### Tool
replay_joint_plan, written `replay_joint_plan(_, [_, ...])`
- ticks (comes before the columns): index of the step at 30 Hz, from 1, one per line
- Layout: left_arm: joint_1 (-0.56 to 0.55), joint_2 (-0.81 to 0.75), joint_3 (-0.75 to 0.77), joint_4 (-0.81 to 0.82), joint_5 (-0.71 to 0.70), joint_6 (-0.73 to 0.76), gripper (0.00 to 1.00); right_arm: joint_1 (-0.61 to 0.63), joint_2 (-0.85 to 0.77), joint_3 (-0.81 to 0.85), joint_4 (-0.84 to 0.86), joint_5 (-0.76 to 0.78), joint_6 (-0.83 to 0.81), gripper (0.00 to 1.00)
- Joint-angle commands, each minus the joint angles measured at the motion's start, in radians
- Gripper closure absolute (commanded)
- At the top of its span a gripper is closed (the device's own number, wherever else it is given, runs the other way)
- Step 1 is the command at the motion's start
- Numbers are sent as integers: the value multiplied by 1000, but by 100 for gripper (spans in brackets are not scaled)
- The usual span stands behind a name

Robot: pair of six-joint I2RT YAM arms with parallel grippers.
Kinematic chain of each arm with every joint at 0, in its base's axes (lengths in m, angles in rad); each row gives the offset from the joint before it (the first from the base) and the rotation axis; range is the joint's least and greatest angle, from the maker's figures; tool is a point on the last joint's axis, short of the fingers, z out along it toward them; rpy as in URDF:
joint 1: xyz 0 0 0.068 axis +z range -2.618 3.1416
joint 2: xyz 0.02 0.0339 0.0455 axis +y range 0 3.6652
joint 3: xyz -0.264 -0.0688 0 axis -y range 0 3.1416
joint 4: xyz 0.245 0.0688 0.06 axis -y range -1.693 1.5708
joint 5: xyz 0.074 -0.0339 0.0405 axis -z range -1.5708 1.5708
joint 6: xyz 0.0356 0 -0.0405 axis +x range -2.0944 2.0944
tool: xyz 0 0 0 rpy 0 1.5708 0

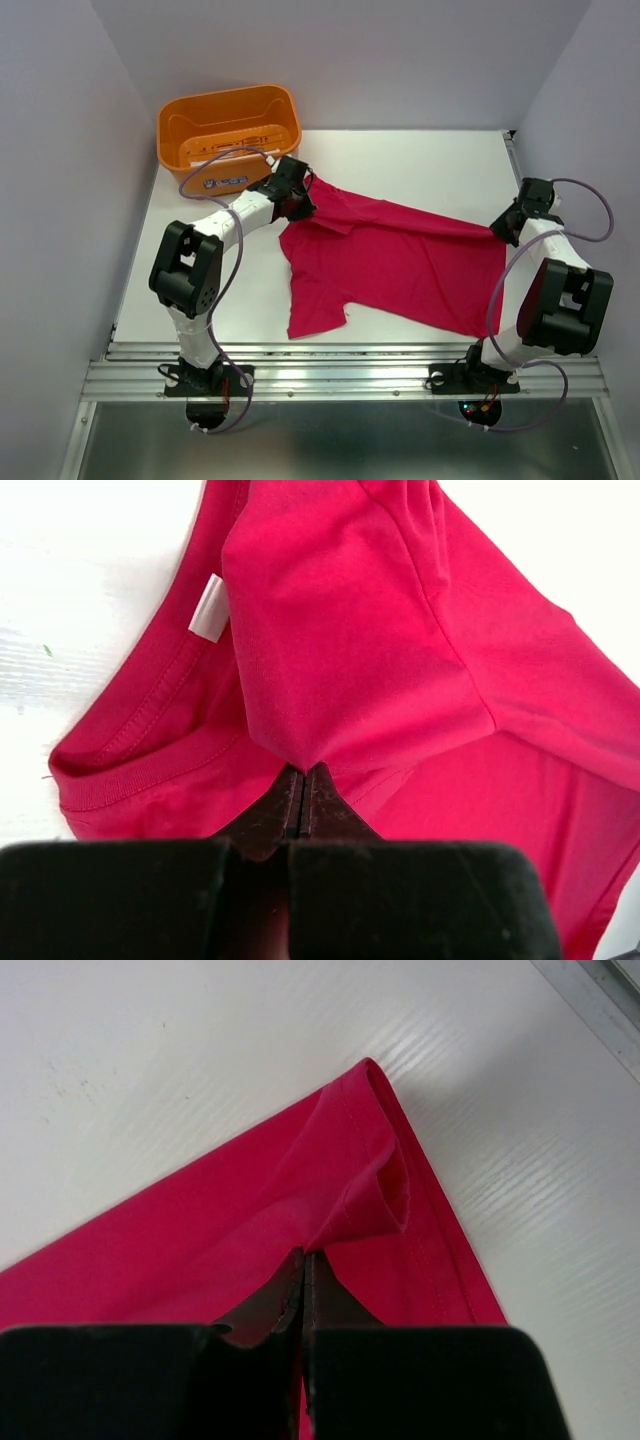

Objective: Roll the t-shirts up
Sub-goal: Fold the T-shirt at the center of the board.

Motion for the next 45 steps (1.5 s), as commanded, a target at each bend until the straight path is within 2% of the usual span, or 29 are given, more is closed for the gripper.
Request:
replay_joint_plan(1, [-6, -49, -31, 41, 40, -48, 100, 0, -42, -34, 3, -3, -5, 99])
replay_joint_plan(6, [-9, -70, -90, 69, 57, -100, 100, 0, -51, -66, 9, -3, -4, 99])
replay_joint_plan(17, [-27, -178, -124, 69, 37, -106, 100, 0, -52, -68, 15, -20, 7, 99])
replay_joint_plan(22, [-58, -178, -135, 67, 40, -120, 100, 0, -52, -71, 18, -22, 10, 99])
replay_joint_plan(29, [-56, -162, -173, 66, 30, -132, 100, 0, -60, -79, 12, 0, 2, 99])
replay_joint_plan(35, [-58, -179, -270, 98, 24, -149, 100, 0, -68, -94, 6, 21, 5, 99])
replay_joint_plan(45, [-58, -161, -299, 102, -13, -134, 100, 0, -89, -119, -4, 61, 8, 99])
